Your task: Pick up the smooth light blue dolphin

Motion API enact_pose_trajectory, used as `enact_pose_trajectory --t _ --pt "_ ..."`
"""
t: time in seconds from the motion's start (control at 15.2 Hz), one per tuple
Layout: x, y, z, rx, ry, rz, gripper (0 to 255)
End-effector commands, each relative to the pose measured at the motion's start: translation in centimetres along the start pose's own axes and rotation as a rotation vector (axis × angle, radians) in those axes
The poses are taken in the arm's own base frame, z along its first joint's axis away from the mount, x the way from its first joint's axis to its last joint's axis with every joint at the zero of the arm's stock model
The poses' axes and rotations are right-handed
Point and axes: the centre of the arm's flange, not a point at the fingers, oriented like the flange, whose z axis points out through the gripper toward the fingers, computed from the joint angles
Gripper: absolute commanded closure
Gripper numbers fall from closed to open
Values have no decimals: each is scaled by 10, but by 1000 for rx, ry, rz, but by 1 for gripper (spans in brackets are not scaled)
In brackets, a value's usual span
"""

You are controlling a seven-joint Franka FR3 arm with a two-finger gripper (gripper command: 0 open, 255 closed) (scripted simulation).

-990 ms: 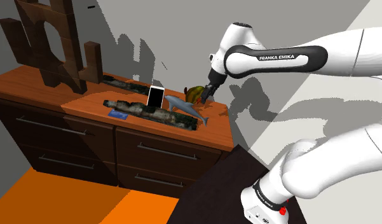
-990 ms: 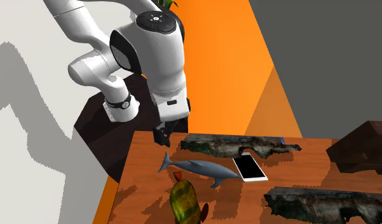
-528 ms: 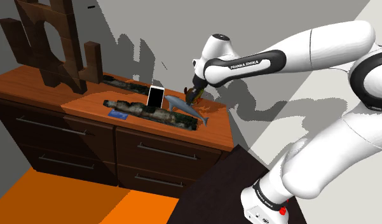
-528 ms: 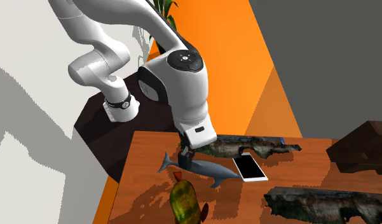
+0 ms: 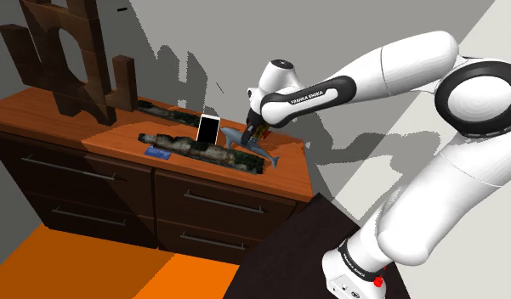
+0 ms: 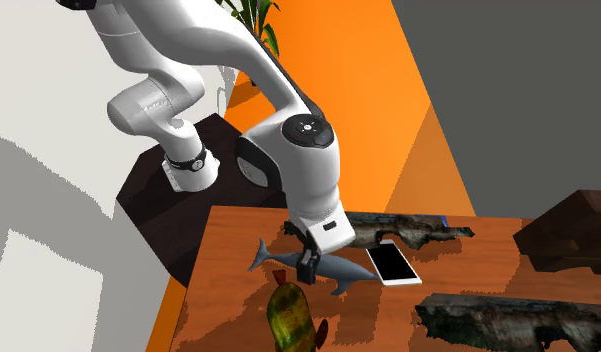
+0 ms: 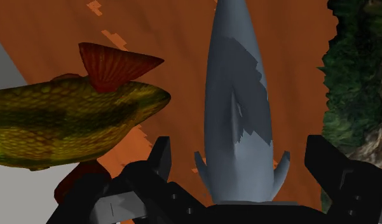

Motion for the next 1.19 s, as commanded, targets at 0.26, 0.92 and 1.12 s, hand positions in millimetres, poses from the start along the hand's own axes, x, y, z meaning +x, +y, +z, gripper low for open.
enact_pose_trajectory --t 0.26,0.92,1.12 --pt "-1 -2 14 0 1 0 255" --pt "0 -2 9 0 1 0 255" --pt "2 0 -6 0 1 0 255"
